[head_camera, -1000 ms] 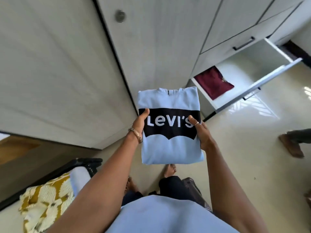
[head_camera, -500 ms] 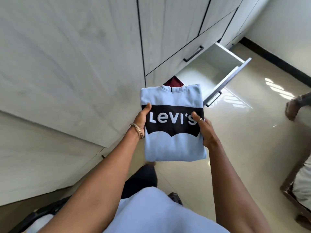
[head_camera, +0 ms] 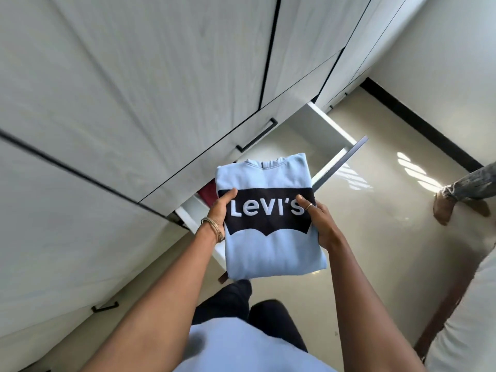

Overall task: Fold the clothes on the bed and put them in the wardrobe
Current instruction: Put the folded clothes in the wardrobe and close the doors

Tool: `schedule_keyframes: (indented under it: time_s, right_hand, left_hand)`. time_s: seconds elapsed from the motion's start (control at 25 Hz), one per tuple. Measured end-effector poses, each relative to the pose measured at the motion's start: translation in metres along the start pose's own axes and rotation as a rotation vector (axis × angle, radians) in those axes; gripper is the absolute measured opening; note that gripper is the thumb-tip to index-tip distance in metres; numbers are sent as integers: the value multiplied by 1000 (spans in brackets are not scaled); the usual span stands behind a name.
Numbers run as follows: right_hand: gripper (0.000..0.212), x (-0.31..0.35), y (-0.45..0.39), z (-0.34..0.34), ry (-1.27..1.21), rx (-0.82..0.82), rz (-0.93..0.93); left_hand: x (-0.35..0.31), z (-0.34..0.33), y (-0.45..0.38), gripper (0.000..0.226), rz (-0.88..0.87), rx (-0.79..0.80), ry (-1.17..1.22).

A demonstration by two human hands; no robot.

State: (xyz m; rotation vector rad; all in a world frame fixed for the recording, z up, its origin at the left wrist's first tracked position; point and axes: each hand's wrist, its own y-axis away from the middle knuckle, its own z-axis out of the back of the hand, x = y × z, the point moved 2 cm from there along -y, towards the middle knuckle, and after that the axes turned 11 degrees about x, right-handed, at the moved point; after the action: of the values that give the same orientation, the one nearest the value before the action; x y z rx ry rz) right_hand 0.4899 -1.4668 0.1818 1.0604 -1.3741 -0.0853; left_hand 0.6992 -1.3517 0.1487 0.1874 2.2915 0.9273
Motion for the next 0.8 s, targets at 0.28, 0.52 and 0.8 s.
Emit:
schedule_keyframes:
  time_s: [0.28, 0.52, 0.8]
  right_hand:
    - [24, 66, -97, 84, 122, 77, -137]
    - [16, 92, -237, 156, 212, 129, -254]
    - [9, 75, -420, 188, 286, 229, -221]
  left_hand:
    - [5, -50, -101, 56, 45, -233, 118]
    - [18, -86, -207, 26, 43, -295, 325]
    - [31, -57, -346, 46, 0, -473, 330]
